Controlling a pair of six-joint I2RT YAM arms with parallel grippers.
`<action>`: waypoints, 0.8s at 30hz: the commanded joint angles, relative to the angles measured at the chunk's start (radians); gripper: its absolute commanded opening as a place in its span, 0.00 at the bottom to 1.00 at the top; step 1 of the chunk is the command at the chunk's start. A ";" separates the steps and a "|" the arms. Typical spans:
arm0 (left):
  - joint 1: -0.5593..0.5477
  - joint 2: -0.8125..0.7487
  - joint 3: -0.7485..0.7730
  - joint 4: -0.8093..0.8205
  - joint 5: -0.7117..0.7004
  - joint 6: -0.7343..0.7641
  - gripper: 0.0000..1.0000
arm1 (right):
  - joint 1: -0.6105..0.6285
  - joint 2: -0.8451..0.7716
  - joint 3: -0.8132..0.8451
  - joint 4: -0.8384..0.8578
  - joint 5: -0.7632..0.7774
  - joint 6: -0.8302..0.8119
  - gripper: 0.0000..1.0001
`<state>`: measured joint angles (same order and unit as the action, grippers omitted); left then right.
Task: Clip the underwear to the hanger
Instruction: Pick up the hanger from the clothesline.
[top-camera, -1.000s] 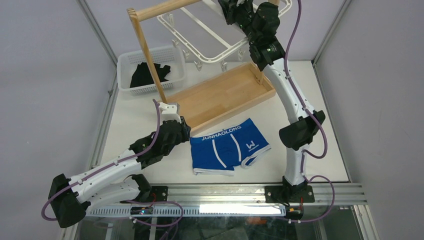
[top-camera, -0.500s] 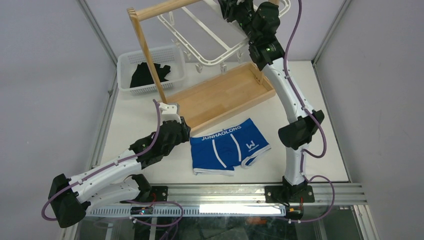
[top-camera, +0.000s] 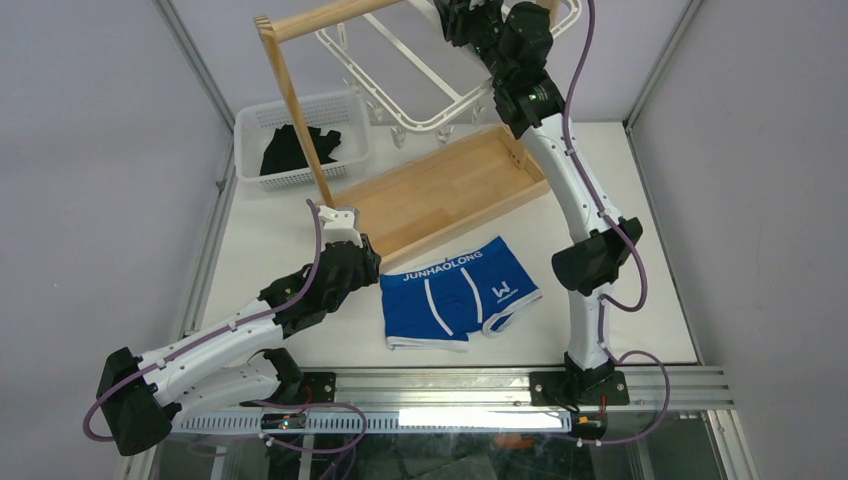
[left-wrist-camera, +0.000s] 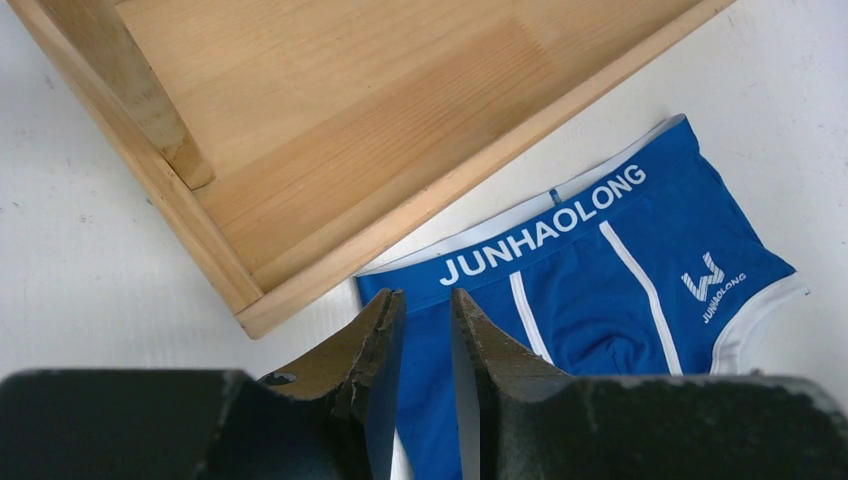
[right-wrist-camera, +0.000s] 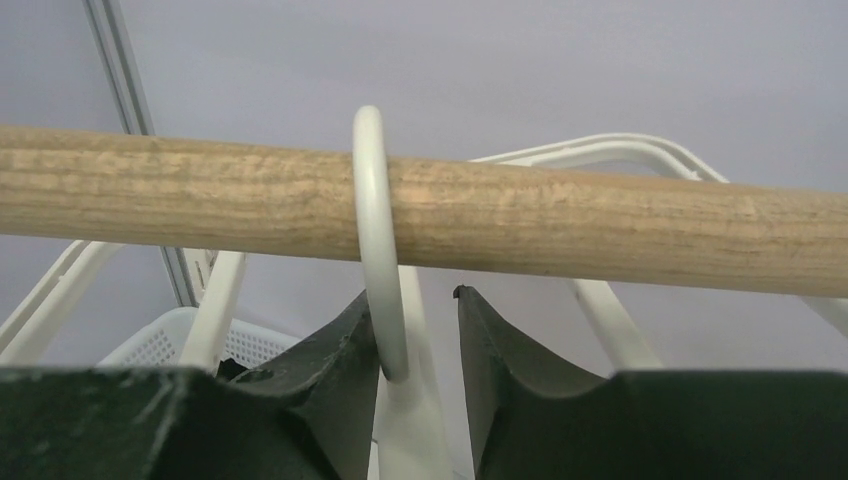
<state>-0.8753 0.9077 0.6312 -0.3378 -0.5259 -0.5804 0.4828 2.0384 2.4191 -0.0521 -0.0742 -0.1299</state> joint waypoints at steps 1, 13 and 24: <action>0.006 -0.012 0.010 0.016 -0.022 0.011 0.25 | 0.002 0.012 0.053 -0.030 0.042 -0.017 0.36; 0.007 -0.009 0.009 0.014 -0.028 0.012 0.25 | 0.003 0.039 0.065 -0.089 0.076 -0.031 0.34; 0.007 -0.031 -0.007 0.008 -0.038 0.007 0.25 | 0.014 0.028 0.062 -0.068 0.075 -0.051 0.01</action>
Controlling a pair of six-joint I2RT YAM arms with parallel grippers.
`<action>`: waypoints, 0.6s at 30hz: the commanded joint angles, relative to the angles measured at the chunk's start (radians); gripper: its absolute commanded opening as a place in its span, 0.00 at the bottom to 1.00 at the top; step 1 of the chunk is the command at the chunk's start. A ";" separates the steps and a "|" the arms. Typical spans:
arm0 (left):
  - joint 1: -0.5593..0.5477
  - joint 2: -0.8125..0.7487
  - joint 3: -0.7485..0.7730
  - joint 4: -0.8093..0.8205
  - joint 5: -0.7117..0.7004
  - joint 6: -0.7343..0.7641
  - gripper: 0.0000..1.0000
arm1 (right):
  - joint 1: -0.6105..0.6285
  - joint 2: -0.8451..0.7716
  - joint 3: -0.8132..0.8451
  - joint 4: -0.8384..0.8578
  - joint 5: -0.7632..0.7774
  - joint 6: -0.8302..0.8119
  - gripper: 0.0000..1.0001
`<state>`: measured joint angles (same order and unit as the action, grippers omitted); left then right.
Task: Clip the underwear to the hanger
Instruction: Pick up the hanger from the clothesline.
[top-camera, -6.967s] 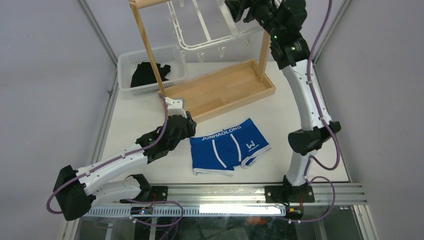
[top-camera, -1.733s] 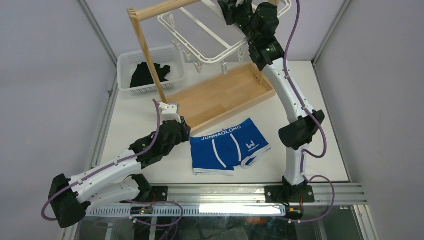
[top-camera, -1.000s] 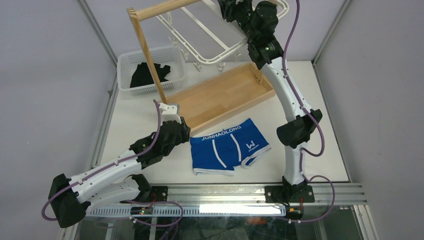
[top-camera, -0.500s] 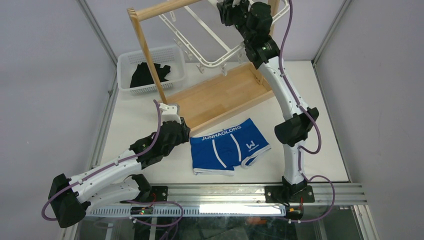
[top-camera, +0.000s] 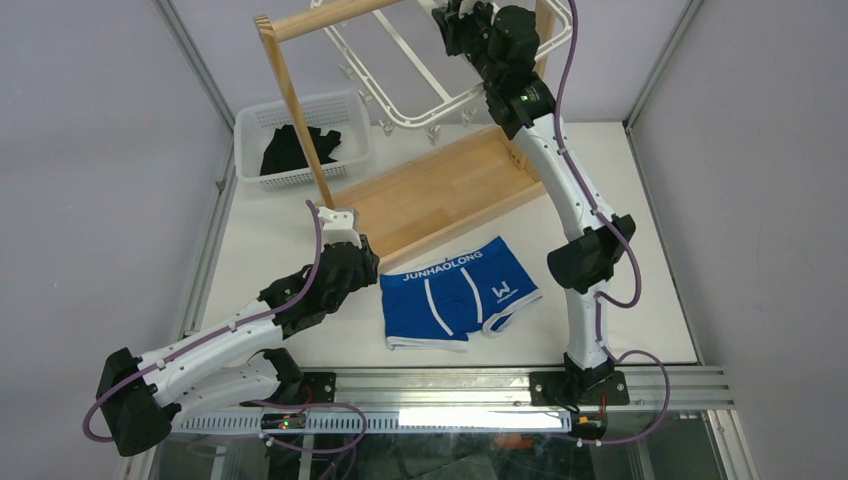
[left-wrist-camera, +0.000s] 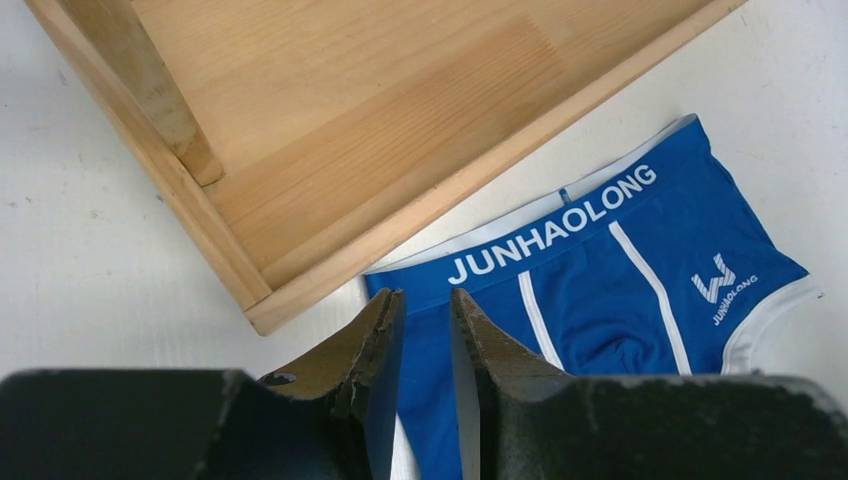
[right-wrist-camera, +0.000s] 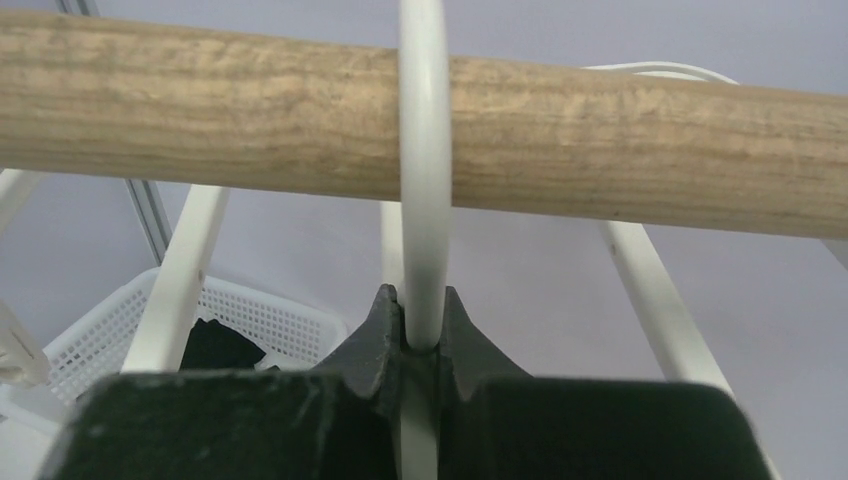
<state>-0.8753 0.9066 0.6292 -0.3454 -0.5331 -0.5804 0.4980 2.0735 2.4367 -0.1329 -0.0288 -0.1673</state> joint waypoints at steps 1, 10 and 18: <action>0.007 -0.031 -0.007 0.016 -0.031 0.007 0.25 | -0.001 -0.008 0.046 0.020 0.023 -0.014 0.00; 0.007 -0.026 -0.003 0.016 -0.034 0.011 0.25 | 0.015 -0.028 0.104 0.130 -0.021 -0.013 0.00; 0.007 -0.017 -0.003 0.016 -0.035 0.013 0.25 | 0.034 -0.072 0.136 0.175 -0.050 -0.006 0.00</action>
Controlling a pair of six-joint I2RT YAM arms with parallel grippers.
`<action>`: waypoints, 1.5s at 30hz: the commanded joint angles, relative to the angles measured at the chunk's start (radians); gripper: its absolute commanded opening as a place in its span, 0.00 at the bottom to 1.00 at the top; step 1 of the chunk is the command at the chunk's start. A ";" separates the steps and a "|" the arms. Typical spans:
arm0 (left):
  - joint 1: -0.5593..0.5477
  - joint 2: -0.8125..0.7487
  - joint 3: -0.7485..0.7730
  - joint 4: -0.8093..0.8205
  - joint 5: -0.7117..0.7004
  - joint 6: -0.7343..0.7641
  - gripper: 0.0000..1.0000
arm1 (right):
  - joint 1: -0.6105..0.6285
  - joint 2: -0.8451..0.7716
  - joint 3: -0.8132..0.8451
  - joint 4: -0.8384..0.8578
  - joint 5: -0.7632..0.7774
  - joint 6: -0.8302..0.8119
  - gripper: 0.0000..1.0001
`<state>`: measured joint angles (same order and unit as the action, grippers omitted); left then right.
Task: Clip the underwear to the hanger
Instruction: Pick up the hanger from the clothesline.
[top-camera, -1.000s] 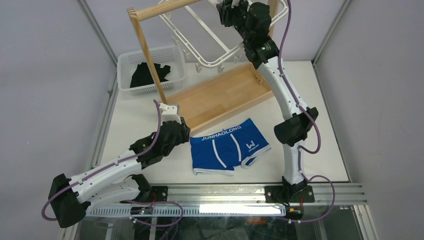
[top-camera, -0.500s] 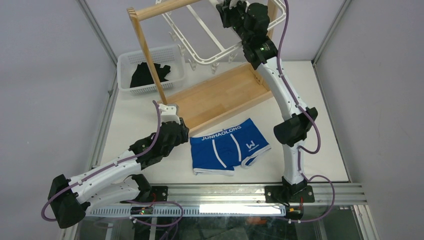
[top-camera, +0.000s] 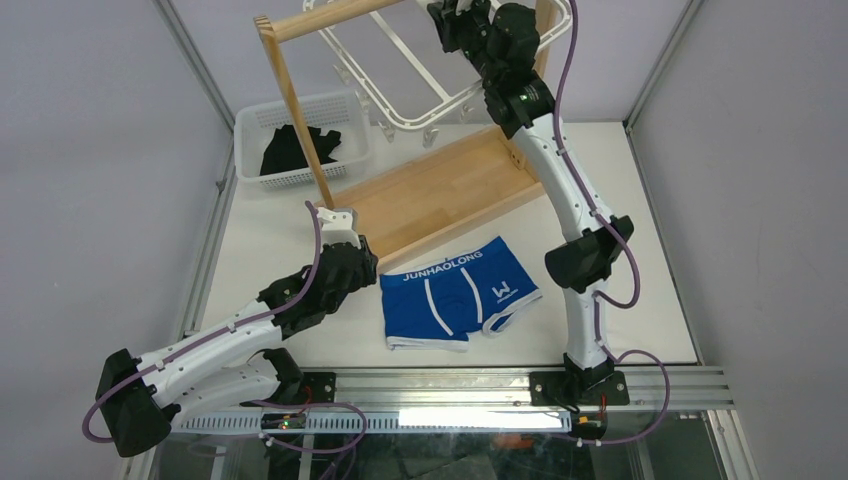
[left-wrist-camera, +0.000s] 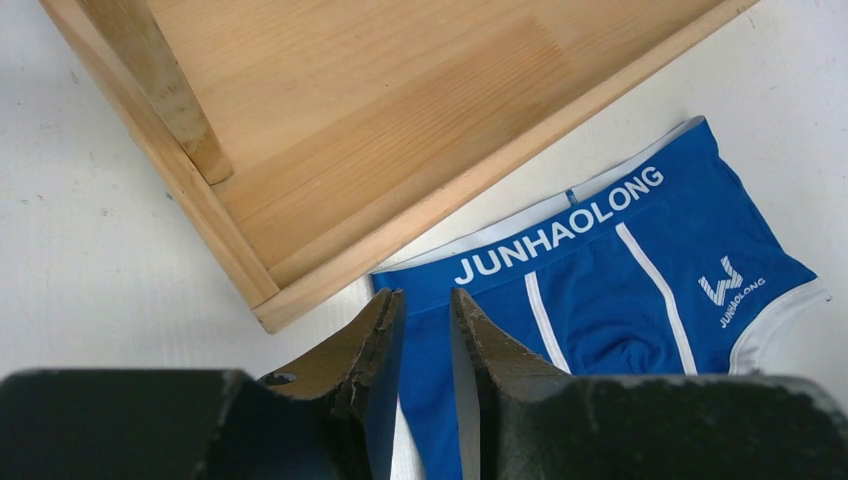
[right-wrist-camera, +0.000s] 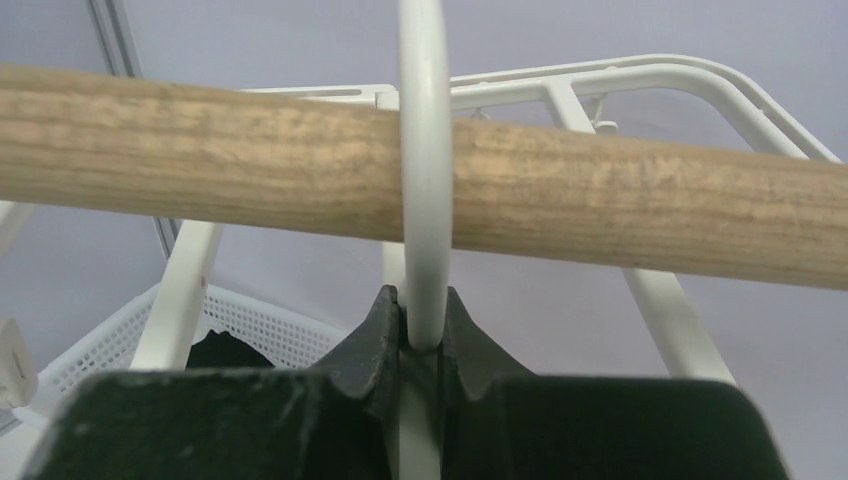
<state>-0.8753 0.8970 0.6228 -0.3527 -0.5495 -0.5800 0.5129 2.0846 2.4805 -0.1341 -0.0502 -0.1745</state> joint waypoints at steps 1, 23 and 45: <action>0.007 -0.007 0.003 0.023 -0.020 0.012 0.25 | 0.025 -0.093 0.092 0.180 -0.029 -0.005 0.00; 0.007 0.005 0.024 0.024 -0.007 0.012 0.25 | 0.055 -0.285 -0.088 0.217 -0.004 0.013 0.00; 0.007 -0.187 -0.019 0.023 -0.002 0.011 0.26 | 0.054 -0.818 -1.112 0.408 0.143 0.038 0.00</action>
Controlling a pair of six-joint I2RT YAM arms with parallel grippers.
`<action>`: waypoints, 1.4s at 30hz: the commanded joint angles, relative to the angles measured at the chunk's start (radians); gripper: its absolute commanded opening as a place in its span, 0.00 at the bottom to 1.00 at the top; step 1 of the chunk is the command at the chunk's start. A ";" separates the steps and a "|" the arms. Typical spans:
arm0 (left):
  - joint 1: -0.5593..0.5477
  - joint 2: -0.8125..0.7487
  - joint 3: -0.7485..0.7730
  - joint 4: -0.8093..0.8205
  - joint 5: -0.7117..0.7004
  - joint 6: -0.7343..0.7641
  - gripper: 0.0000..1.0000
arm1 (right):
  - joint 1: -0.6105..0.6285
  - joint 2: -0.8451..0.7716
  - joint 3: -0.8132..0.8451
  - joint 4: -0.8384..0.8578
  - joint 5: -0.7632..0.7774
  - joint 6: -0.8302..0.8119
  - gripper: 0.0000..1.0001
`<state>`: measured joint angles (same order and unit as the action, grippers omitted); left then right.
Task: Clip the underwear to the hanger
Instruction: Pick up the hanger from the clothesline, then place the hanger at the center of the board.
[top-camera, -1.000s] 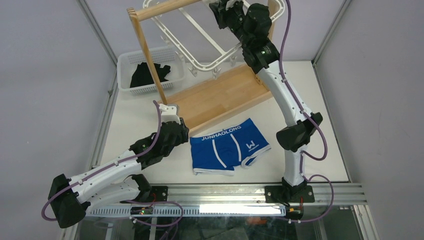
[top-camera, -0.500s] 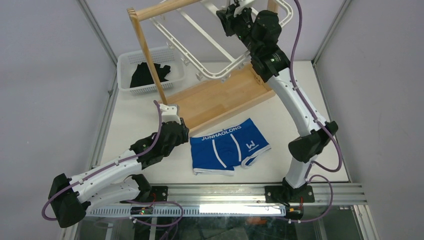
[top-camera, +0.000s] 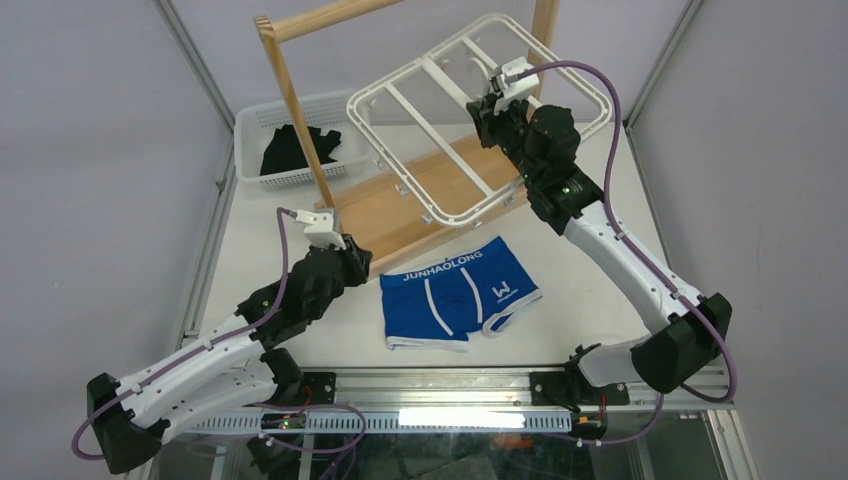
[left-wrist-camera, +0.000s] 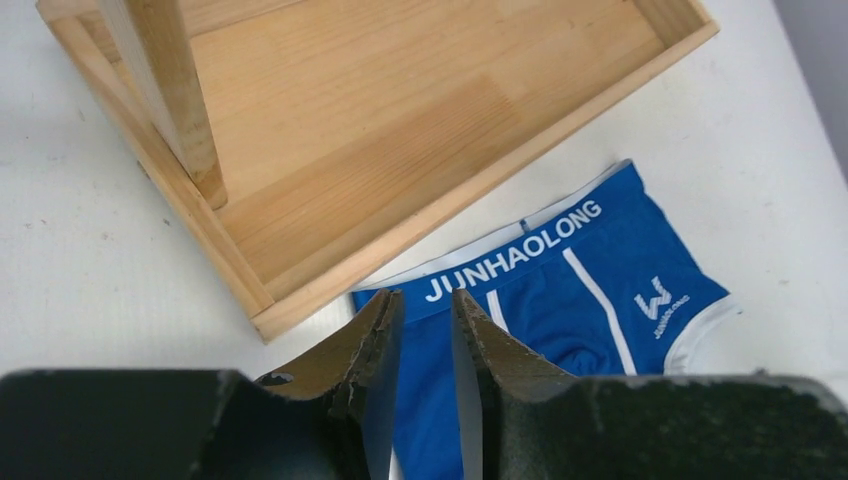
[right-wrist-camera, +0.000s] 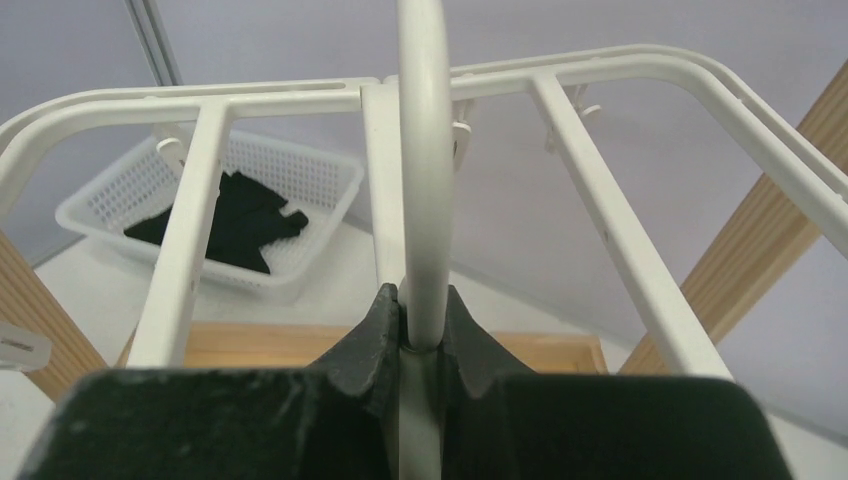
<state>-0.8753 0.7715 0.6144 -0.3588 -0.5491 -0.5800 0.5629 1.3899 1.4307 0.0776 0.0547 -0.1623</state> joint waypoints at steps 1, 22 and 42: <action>0.007 -0.074 -0.010 0.030 -0.003 0.010 0.27 | 0.004 -0.137 -0.092 0.196 0.043 0.027 0.00; 0.007 -0.081 0.050 0.034 0.016 0.010 0.33 | -0.013 -0.288 -0.257 0.016 0.345 0.256 0.00; 0.007 -0.043 0.099 0.069 0.087 0.062 0.47 | -0.016 -0.090 -0.134 -0.111 0.418 0.391 0.00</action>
<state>-0.8753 0.7235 0.6697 -0.3435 -0.4934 -0.5560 0.5491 1.3239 1.2247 -0.1898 0.4648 0.2050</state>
